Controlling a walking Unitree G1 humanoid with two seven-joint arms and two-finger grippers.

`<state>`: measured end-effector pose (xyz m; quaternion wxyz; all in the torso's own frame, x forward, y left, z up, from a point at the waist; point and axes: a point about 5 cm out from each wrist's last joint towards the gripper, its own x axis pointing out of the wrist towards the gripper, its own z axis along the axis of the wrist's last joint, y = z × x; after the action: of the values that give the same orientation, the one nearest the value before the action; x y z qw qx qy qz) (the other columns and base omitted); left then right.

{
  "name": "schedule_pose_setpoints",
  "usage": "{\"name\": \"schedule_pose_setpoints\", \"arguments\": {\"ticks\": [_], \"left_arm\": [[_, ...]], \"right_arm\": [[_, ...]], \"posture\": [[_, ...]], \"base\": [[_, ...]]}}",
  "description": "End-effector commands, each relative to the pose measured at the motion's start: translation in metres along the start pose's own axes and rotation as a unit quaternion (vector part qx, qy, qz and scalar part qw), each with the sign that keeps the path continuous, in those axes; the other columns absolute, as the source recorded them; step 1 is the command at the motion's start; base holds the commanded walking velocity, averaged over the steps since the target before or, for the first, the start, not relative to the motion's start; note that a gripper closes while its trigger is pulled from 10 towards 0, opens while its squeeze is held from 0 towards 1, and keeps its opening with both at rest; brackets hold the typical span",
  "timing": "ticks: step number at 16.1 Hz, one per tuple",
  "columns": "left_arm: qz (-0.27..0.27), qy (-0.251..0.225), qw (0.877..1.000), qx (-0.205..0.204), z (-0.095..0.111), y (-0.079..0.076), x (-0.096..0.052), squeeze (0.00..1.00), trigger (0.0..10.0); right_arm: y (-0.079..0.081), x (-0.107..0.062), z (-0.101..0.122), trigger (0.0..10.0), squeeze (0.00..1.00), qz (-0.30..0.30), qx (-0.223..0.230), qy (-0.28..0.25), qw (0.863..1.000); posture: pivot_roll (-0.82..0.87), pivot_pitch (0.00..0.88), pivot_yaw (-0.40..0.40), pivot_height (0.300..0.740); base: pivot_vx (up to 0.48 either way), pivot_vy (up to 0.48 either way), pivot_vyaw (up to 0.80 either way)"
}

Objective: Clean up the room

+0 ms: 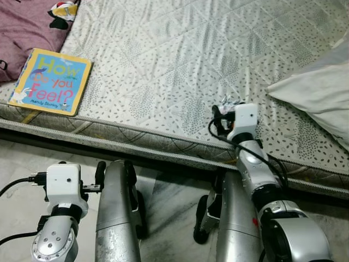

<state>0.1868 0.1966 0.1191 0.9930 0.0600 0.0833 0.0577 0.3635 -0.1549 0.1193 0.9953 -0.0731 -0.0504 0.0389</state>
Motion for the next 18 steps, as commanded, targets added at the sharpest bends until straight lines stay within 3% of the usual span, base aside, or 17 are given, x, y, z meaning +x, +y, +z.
{"name": "schedule_pose_setpoints", "arguments": {"ticks": [1, 3, 8, 18], "left_arm": [[0.008, 0.019, 1.000, 0.003, -0.007, 0.003, -0.003, 0.00, 10.0], [0.005, 0.016, 1.000, 0.002, -0.006, 0.002, -0.002, 0.00, 10.0], [-0.097, -0.012, 0.995, -0.015, 0.002, -0.024, -0.001, 0.00, 10.0], [-0.123, -0.077, 0.989, 0.024, 0.020, -0.033, 0.014, 0.00, 10.0]], "right_arm": [[0.002, -0.006, -0.015, 0.0, 0.00, -0.004, -0.013, 0.034, 0.999], [0.000, -0.006, -0.018, 0.0, 0.00, -0.014, -0.026, 0.042, 0.999], [-0.004, -0.008, -0.021, 0.0, 0.00, -0.022, -0.027, 0.048, 0.998], [-0.008, -0.009, -0.024, 0.0, 0.00, -0.022, -0.030, 0.054, 0.998]], "posture": [[0.22, 0.405, -0.007, 0.532], [0.21, 0.402, -0.010, 0.532], [0.20, 0.390, -0.013, 0.532], [0.19, 0.324, -0.022, 0.532]], "base": [[0.000, 0.000, 0.00], [0.000, 0.000, 0.00], [0.000, 0.000, 0.00], [0.000, 0.000, 0.00]]}}
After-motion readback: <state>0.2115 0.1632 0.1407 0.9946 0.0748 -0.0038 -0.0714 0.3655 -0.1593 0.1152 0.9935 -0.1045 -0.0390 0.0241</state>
